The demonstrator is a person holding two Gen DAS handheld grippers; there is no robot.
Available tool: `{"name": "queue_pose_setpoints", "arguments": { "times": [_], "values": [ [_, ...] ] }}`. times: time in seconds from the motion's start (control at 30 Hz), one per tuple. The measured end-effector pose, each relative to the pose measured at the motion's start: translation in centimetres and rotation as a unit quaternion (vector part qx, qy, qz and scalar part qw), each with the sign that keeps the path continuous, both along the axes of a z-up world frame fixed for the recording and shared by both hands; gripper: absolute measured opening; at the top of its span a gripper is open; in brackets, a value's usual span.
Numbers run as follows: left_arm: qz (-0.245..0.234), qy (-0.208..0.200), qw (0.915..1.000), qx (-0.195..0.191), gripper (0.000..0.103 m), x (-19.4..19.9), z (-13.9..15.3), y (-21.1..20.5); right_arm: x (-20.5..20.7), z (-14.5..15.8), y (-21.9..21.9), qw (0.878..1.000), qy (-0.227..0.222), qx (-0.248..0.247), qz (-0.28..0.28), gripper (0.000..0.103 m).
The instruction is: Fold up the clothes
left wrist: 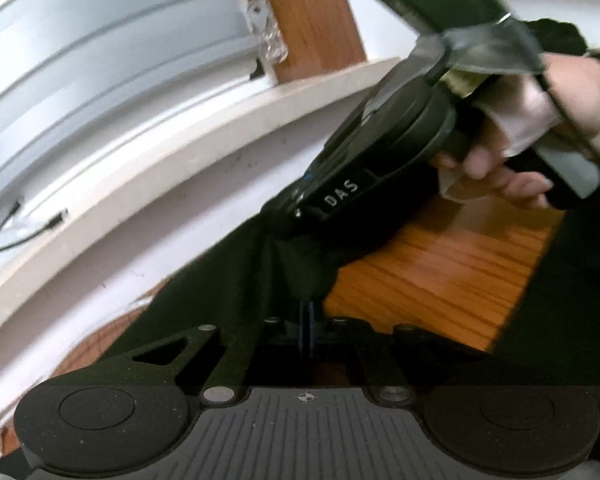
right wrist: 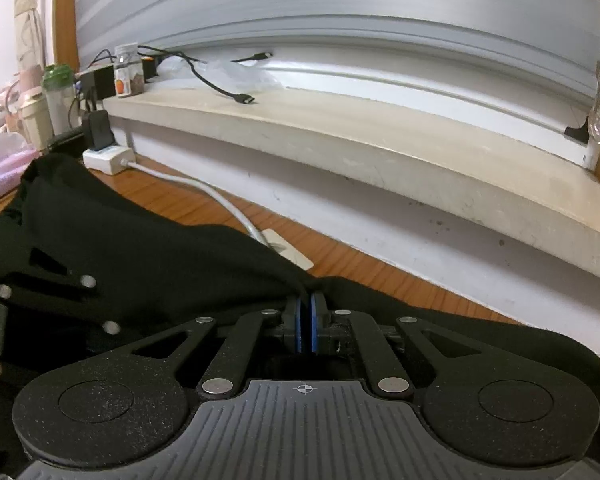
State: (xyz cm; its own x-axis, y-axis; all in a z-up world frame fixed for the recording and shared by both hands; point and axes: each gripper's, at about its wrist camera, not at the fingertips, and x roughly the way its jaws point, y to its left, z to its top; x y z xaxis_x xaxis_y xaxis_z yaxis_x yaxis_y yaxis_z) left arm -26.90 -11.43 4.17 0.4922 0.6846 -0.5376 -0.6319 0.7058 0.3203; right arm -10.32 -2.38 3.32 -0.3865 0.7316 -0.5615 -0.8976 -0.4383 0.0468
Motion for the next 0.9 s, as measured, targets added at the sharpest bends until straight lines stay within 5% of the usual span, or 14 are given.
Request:
{"name": "queue_pose_setpoints", "arguments": {
  "times": [0.23,0.57,0.9],
  "values": [
    [-0.007,-0.076,0.9971,0.001,0.002,-4.4,4.1,-3.5,1.7,1.4,-1.5,1.000,0.026,-0.006,0.000,0.026],
    [0.018,-0.088,0.9953,-0.036,0.003,-4.9,1.5,-1.4,11.5,2.7,-8.1,0.994,0.011,0.001,-0.105,0.038],
    [0.026,-0.105,0.9918,-0.068,0.003,-5.7,-0.4,0.7,26.2,0.2,-14.3,0.949,0.026,-0.027,-0.312,0.040]
  ]
}}
